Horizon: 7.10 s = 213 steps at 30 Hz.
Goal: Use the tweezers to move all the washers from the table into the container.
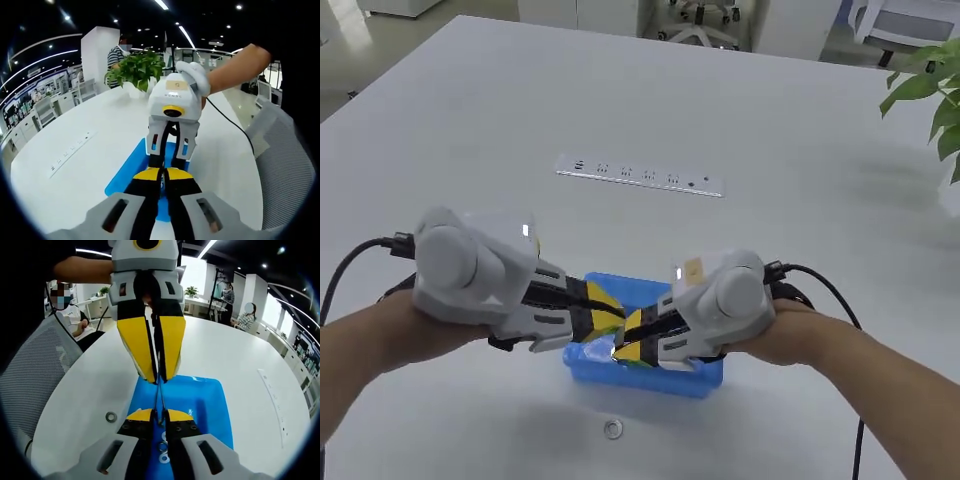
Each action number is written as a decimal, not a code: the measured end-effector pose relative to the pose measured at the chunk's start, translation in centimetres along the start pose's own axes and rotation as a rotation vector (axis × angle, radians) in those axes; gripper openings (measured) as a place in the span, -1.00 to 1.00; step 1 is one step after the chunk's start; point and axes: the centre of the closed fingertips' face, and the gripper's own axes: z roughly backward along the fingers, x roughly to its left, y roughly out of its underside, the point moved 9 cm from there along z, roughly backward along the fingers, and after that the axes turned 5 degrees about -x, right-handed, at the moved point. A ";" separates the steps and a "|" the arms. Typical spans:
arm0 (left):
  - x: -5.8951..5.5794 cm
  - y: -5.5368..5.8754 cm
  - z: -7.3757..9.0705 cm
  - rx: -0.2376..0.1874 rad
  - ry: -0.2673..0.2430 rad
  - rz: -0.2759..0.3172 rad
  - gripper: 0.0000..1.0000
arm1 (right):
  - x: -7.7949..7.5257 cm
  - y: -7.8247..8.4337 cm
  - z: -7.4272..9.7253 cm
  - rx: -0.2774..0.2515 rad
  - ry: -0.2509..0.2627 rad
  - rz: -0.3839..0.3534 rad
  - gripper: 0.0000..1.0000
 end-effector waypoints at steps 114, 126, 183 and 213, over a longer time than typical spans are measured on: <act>-6.3 -1.3 1.9 0.020 0.016 -0.046 -0.89 | 8.9 1.6 10.3 -0.013 0.367 -0.208 1.00; -6.4 -0.4 1.5 0.024 0.023 -0.039 -0.89 | 9.3 1.8 10.0 -0.006 0.350 -0.214 0.98; -6.6 0.9 1.8 0.043 0.034 -0.028 -0.89 | 8.4 -0.4 3.4 -0.032 0.080 -0.026 -0.26; -6.7 1.2 1.8 0.050 0.043 -0.013 -0.89 | 6.9 -0.9 -0.5 -0.012 -0.036 0.030 -0.75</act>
